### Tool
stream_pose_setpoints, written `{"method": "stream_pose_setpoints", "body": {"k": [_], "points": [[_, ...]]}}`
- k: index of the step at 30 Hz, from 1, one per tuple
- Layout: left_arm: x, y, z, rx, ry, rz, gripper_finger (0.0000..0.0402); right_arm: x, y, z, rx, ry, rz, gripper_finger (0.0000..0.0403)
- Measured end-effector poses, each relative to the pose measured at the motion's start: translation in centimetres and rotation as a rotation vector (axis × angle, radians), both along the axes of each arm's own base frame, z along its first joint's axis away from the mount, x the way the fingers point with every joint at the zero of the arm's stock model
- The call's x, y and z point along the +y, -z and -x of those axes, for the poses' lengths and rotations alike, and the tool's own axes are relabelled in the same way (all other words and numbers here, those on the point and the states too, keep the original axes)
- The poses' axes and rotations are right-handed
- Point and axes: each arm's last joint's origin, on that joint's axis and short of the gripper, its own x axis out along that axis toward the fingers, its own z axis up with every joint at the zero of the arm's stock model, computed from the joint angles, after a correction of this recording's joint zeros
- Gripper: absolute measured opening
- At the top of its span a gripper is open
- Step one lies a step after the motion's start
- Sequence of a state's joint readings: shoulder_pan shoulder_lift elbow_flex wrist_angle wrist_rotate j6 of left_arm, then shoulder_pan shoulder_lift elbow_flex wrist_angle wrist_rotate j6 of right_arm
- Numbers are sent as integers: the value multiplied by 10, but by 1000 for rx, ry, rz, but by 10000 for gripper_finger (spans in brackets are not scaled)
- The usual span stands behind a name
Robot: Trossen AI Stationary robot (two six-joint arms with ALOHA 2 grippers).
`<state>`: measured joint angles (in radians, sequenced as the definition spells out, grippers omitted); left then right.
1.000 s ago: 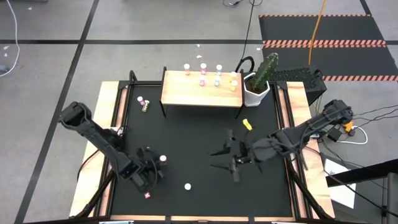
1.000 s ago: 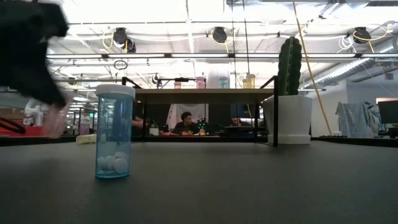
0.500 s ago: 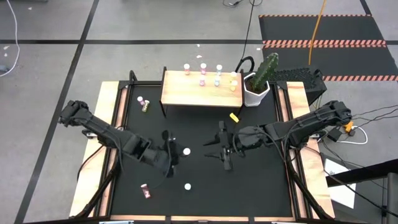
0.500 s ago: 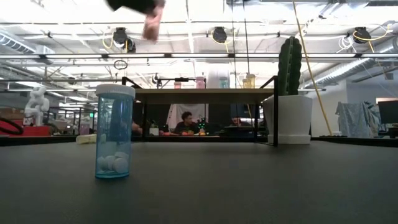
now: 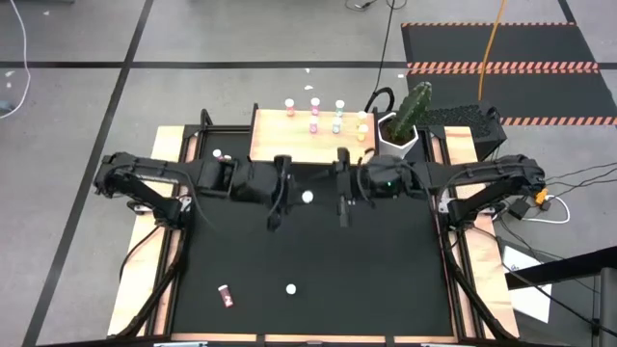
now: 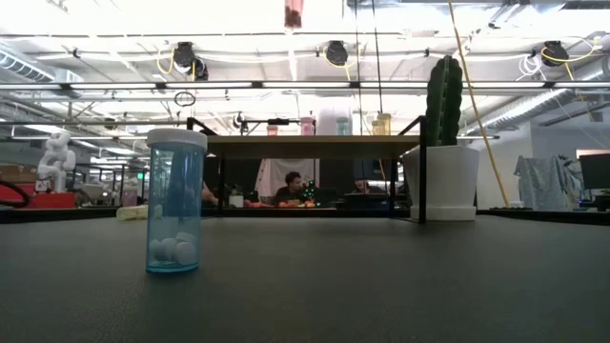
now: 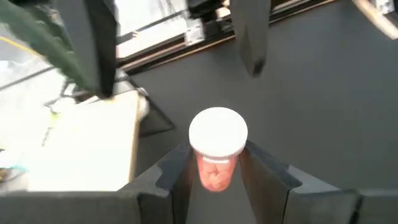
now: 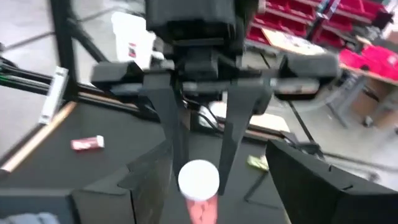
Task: Pick and place medicine bottles onto shelf by color
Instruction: Put the top red pill bottle on the shelf aligned with the other red pill bottle
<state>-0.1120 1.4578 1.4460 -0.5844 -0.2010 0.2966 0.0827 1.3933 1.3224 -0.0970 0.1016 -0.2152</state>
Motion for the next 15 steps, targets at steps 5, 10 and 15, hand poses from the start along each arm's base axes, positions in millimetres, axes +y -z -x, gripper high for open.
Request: {"method": "stream_pose_setpoints", "body": {"k": [5, 10, 15], "points": [[28, -3, -2, -10, 8, -2, 131, -12, 4, 1, 47, 41, -4, 252], [46, -3, -2, -12, -17, 13, 131, -25, 17, -7, 114, 95, 30, 252], [53, -5, -3, -45, -54, 37, 131, -39, 20, -13, 104, 123, 37, 251]]}}
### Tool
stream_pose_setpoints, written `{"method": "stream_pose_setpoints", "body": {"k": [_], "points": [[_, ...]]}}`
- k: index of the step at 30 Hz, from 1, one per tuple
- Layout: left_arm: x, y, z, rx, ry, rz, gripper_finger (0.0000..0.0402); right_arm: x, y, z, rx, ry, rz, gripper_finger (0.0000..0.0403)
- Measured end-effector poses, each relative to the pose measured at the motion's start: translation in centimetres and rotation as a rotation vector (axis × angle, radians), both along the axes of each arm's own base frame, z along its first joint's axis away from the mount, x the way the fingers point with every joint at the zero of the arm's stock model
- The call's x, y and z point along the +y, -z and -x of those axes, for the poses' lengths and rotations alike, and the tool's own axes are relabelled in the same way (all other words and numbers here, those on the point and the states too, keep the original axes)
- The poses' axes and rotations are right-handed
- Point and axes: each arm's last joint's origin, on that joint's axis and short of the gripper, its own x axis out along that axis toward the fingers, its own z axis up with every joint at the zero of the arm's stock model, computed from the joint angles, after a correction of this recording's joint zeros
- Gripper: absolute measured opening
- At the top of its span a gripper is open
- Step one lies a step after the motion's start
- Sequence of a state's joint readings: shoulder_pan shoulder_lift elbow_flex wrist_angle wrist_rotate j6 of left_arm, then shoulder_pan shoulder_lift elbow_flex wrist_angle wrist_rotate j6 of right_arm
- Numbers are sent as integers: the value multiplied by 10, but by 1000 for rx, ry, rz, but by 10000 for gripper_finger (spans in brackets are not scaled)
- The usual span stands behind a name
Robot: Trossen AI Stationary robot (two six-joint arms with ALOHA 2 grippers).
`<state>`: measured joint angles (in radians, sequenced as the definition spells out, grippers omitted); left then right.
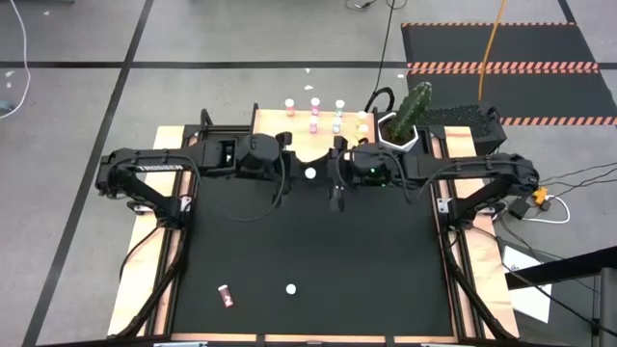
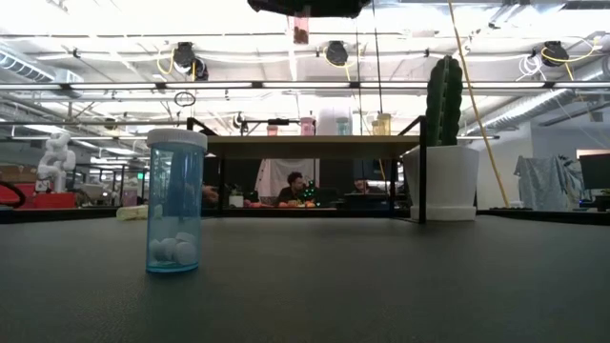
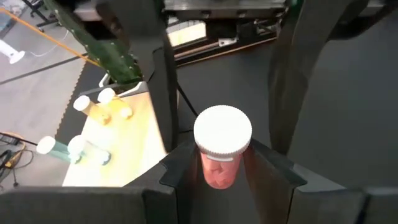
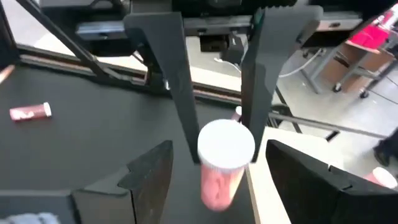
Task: Pick and place medicine bottles onto shelf by color
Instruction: Put the top red pill bottle on the shelf aligned with the other red pill bottle
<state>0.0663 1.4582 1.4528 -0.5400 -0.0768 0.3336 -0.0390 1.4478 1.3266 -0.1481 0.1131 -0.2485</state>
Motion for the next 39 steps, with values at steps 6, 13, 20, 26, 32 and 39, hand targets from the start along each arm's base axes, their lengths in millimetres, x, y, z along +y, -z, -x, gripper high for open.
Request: {"method": "stream_pose_setpoints", "body": {"k": [6, 13, 20, 26, 32, 39], "points": [[0, 0, 0, -7, -16, 26, 131, -8, 0, 0, -7, -52, -33, 232], [-1, 0, 0, -8, -33, 59, 131, -9, -1, 1, -9, -90, -58, 186], [-3, 1, 0, -6, -49, 90, 131, -8, -6, 7, -15, -88, -59, 186], [-3, 1, 0, -7, -57, 98, 131, -8, -13, 12, -41, -87, -59, 204], [-3, 1, 0, -8, -51, 89, 131, -8, -11, 12, -28, -87, -64, 211], [-3, 0, 0, -15, -50, 88, 131, -8, -10, 11, -24, -83, -75, 191]]}}
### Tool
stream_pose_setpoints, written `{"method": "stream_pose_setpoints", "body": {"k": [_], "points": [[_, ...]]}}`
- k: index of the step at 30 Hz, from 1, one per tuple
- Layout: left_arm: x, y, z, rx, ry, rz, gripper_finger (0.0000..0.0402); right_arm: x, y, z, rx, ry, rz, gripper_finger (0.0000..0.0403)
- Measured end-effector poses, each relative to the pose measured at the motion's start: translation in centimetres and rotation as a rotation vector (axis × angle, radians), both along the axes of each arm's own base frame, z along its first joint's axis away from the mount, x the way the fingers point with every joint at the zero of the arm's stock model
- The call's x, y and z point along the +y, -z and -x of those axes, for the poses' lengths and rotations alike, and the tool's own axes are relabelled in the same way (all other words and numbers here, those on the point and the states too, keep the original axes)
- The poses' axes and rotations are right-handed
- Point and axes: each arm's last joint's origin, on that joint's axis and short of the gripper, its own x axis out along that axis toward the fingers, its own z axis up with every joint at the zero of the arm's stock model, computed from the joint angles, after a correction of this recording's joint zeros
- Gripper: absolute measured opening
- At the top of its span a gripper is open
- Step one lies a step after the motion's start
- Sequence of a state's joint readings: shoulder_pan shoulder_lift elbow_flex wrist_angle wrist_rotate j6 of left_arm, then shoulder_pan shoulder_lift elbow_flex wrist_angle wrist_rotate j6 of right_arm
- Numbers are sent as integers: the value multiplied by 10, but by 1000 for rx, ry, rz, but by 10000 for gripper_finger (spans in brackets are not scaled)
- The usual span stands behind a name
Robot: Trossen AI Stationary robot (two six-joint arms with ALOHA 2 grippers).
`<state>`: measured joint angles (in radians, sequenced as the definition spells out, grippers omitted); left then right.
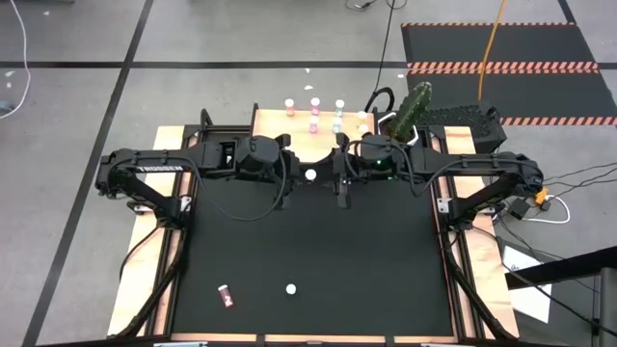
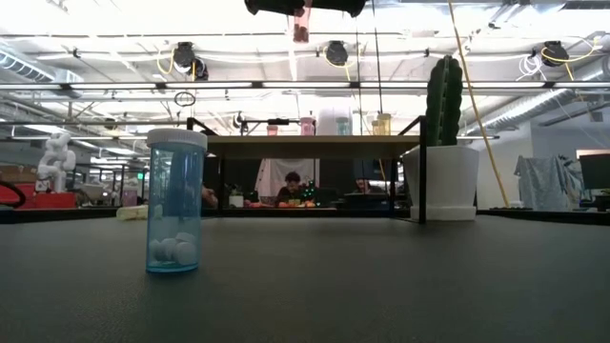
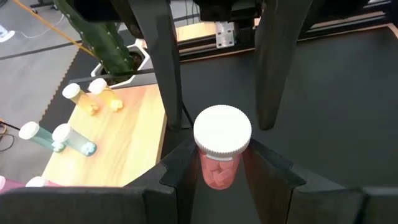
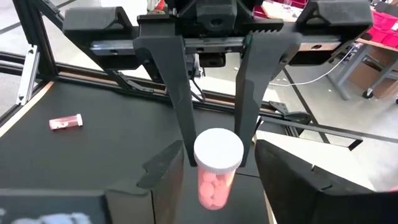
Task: Pick and place medicine bottles onto shelf by color
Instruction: Put the top red pill bottle on the shelf aligned with the other red pill bottle
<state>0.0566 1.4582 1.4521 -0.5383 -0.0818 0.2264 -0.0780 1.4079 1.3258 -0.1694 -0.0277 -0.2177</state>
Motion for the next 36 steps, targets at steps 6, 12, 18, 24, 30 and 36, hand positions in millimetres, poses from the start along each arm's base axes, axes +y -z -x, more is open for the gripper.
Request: {"method": "stream_pose_setpoints", "body": {"k": [6, 12, 18, 24, 30, 36], "points": [[0, -1, 0, -8, 1, -3, 131, 0, 3, -4, 0, 1, -8, 173], [0, 0, 0, 5, 3, -6, 131, -1, 6, -7, 3, 7, -21, 155], [1, 1, 1, 7, -29, 14, 131, -1, 6, -7, 1, 14, -41, 123], [2, 1, 1, 4, -56, 43, 132, -1, 6, -7, 1, 19, -46, 107], [10, 0, 10, 31, -171, 58, 136, -8, 4, -7, -17, 49, -41, 122], [19, -7, 43, 118, -354, 9, 182, -27, -5, -9, -129, 50, -72, 124]]}}
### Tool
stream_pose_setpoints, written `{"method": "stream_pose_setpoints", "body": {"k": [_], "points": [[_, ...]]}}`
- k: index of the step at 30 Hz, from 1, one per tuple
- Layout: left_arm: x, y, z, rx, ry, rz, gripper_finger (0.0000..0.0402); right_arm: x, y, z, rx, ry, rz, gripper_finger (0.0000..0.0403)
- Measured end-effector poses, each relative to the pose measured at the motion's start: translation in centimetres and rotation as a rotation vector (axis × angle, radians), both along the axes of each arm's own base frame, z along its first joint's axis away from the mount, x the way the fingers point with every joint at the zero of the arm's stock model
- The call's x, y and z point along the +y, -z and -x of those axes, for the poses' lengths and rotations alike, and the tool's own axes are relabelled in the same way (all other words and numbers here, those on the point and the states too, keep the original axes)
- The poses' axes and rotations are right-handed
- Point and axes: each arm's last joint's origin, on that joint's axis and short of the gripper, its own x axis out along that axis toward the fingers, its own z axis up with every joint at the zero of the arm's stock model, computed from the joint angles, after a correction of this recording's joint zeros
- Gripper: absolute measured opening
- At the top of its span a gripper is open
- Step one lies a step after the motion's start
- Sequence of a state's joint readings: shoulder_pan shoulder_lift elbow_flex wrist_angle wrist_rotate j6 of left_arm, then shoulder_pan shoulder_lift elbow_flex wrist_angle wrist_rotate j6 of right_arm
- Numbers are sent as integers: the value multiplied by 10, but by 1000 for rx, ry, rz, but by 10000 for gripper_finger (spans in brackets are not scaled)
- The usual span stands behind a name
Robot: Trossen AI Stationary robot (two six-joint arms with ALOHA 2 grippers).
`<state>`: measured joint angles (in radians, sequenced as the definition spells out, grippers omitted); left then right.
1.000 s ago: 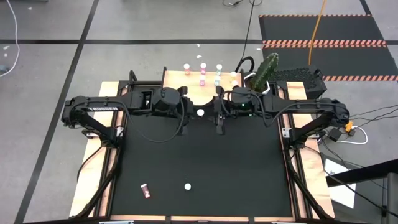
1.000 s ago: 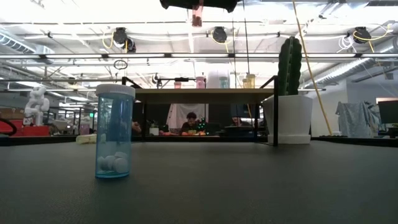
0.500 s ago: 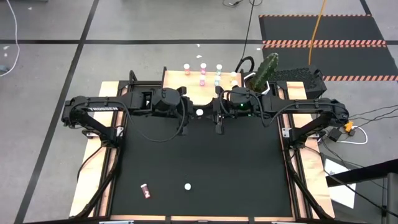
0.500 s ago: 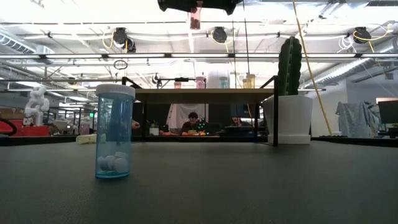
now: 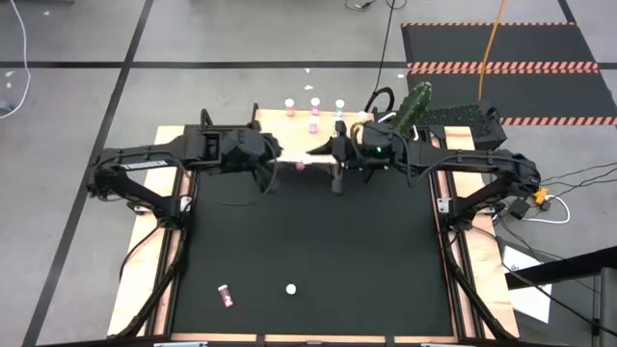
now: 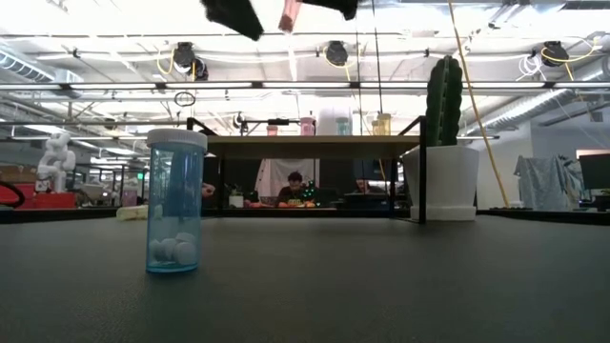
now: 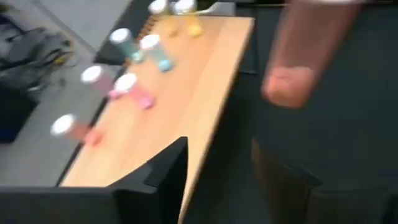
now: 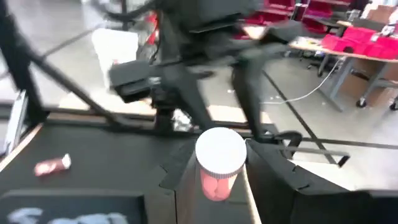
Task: Pick and place medicine bottles onto shelf by color
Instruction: Put the top red pill bottle on the shelf aligned with the other red pill bottle
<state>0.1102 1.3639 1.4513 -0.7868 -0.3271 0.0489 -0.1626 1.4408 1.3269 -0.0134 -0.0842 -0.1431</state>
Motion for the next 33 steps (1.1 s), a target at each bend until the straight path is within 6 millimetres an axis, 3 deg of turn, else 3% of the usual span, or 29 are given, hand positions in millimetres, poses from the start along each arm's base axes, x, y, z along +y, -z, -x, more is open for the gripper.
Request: {"method": "stream_pose_setpoints", "body": {"k": [6, 14, 17, 23, 33], "points": [[7, -16, 45, 16, -190, -3, 233, -27, 3, -20, -38, 30, -19, 125], [16, -29, 83, -44, -345, 43, 255, -78, -7, -73, 21, 110, 36, 125], [19, -28, 88, -28, -373, 54, 255, -103, 4, -82, 52, 175, 34, 125], [22, -15, 89, 40, -399, 63, 255, -141, 45, -91, 140, 249, -33, 125], [30, 13, 88, 135, -436, 70, 255, -163, 76, -93, 219, 301, -97, 125]]}}
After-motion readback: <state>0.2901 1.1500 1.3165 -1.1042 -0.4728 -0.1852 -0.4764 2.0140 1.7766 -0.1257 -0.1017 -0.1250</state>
